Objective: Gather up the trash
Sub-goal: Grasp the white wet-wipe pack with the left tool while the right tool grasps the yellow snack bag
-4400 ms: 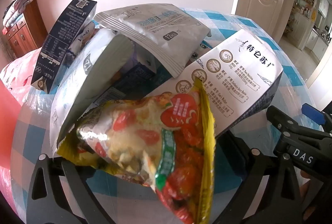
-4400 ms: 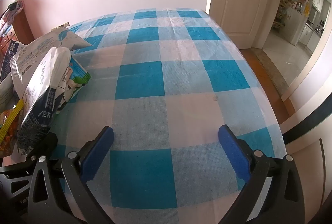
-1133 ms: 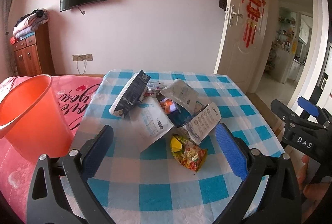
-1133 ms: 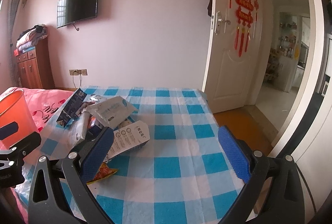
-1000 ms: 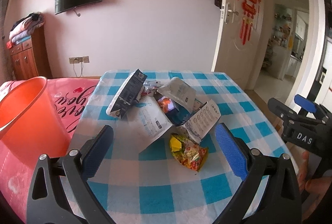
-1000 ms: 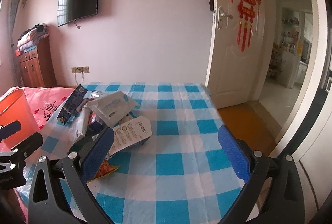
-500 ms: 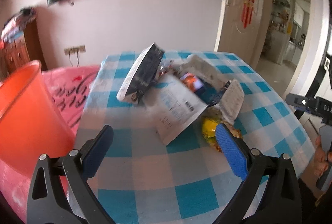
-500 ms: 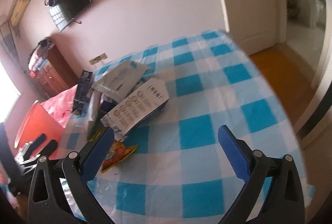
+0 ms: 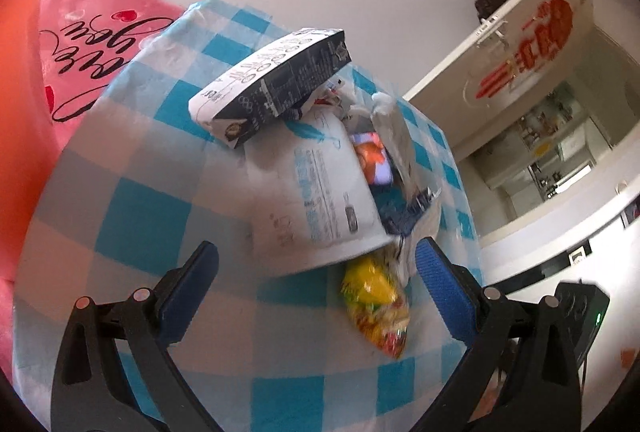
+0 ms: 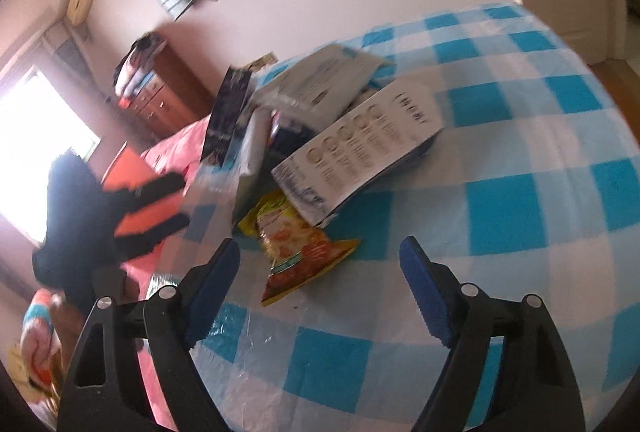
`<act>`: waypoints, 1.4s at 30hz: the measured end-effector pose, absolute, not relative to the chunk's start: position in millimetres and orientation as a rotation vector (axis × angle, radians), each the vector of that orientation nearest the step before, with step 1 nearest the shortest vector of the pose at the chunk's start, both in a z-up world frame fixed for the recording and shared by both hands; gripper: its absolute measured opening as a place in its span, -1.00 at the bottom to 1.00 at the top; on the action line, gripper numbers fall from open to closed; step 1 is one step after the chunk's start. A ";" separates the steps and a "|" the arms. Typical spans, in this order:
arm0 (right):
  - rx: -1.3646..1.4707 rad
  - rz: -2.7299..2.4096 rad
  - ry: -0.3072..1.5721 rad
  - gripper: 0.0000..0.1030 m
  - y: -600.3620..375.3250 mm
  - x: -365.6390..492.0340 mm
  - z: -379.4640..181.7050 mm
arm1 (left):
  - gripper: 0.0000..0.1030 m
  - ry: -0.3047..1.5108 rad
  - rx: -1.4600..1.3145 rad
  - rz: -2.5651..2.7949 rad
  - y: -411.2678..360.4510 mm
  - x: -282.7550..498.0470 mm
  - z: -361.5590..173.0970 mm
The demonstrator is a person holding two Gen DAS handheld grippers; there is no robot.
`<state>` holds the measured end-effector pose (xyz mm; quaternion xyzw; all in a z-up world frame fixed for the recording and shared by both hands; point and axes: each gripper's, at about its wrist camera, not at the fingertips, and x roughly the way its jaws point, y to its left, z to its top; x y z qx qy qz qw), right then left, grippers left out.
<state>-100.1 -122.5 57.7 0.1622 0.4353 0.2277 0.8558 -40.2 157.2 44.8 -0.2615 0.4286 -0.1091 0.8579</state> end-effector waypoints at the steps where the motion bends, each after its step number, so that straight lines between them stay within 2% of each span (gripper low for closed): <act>1: 0.329 0.490 0.918 0.58 -118.8 -98.9 56.2 | 0.92 0.902 -0.540 -0.222 153.1 -34.2 44.9; 8: 0.279 0.546 0.966 0.57 -99.8 -83.3 40.5 | 0.92 0.950 -0.513 -0.169 143.0 -0.5 37.2; 12: 0.264 0.567 0.995 0.40 -92.9 -76.8 31.0 | 0.92 0.968 -0.493 -0.143 139.2 11.4 33.2; 23: 0.146 0.568 0.961 0.40 -76.1 -72.7 26.4 | 0.91 1.012 -0.444 -0.103 131.6 34.7 18.6; 30: 0.095 0.563 0.956 0.48 -68.1 -69.2 24.9 | 0.57 0.997 -0.393 -0.077 127.0 28.8 19.2; 42: 0.041 0.645 0.981 0.49 -46.5 -90.2 24.0 | 0.54 0.992 -0.324 -0.079 129.0 -6.6 21.3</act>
